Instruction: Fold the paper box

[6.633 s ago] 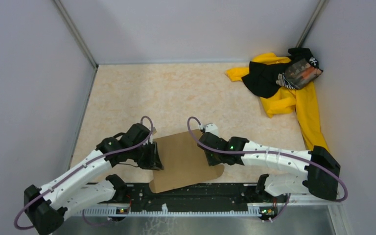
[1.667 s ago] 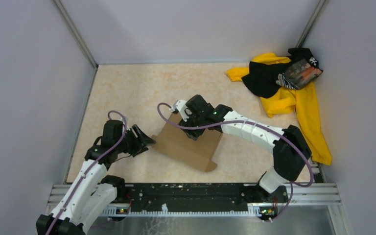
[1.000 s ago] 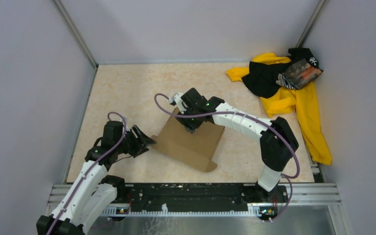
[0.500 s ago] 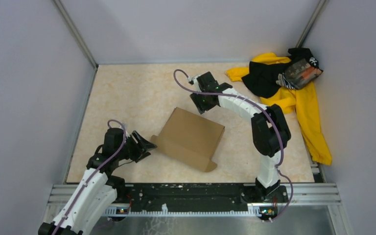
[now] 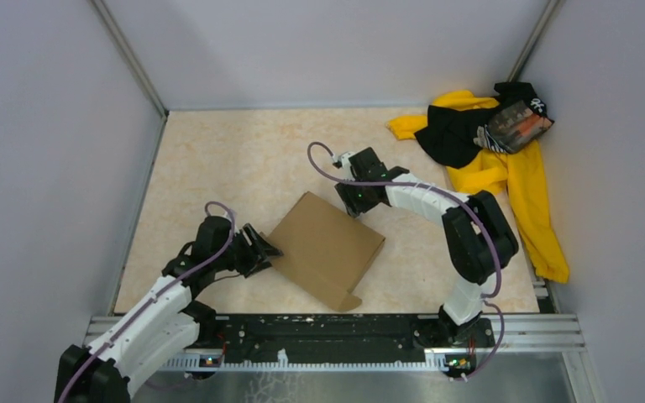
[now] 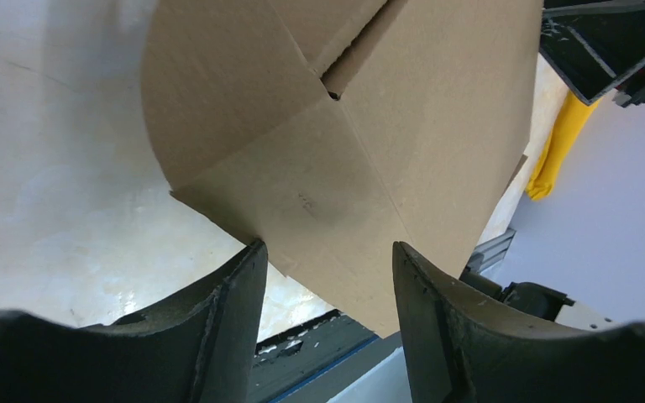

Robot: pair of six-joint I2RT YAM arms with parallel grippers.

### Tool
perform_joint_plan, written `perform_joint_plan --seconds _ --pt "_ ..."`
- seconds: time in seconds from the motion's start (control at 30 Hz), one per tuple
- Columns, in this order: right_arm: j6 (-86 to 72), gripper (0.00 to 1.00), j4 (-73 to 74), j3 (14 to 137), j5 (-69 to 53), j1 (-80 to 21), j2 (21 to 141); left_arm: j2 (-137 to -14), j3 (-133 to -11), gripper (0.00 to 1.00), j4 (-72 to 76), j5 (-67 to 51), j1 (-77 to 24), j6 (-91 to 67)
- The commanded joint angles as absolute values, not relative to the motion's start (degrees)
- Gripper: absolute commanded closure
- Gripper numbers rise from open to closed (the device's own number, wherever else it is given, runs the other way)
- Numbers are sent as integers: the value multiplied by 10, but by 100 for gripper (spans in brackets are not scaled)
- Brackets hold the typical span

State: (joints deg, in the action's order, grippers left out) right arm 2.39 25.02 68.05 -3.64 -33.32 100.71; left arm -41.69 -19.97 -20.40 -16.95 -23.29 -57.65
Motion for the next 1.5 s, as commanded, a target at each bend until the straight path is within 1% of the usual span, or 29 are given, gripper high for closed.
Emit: perform_joint_plan --seconds 0.0,0.1,0.2,0.5,0.73,1.07,1.27,1.47 --pt "-5 49 202 640 -5 -334 921 -460 -194 37 -134 -128 -276 -597" --pt "-27 49 227 636 -3 -332 905 -521 -193 37 -85 -125 -293 -600" --pt "-47 49 250 627 -2 -332 888 -571 -209 37 -70 -116 -299 -587" --pt "-78 48 241 565 -40 -332 808 -652 -258 37 -50 -75 -297 -547" --pt "-69 49 260 554 -82 -333 810 -728 -298 36 -40 -72 -286 -524" --pt "-72 49 266 527 -71 -359 827 -753 -314 36 -25 -81 -245 -503" --pt "-107 52 259 503 -35 -359 836 -744 -332 36 -42 -80 -233 -492" --pt "-129 52 245 482 -39 -341 847 -725 -324 36 -47 -82 -225 -493"
